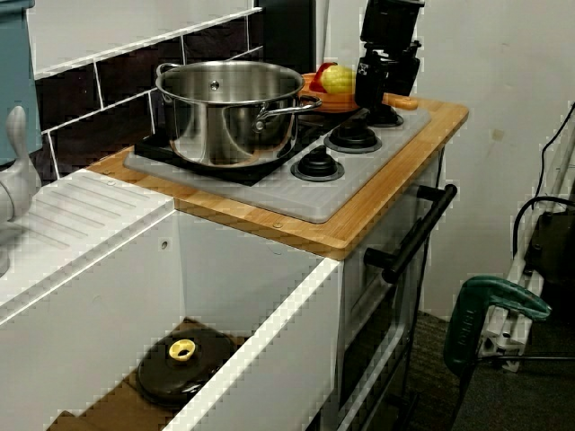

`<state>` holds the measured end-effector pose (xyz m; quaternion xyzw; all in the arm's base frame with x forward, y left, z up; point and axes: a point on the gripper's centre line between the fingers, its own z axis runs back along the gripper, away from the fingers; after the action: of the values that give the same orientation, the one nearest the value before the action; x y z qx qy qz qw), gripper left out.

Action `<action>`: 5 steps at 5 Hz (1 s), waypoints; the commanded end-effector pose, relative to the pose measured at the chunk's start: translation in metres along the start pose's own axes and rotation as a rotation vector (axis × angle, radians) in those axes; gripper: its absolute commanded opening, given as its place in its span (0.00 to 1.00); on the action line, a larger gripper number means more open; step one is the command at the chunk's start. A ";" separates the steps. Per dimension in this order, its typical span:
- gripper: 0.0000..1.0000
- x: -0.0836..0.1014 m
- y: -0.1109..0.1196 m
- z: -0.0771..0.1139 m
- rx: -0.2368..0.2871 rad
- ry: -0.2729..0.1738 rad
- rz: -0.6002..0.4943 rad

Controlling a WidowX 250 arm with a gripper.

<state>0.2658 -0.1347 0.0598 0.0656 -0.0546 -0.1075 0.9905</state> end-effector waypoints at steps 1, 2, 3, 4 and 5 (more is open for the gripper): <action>1.00 0.000 0.005 0.025 -0.020 -0.057 0.006; 0.00 0.000 0.005 0.024 -0.008 -0.068 -0.005; 0.00 0.001 0.005 0.024 -0.004 -0.073 -0.001; 1.00 0.001 0.003 0.024 -0.009 -0.080 -0.011; 1.00 0.004 0.004 0.023 -0.019 -0.079 -0.011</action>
<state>0.2642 -0.1305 0.0663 0.0627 -0.0651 -0.1191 0.9888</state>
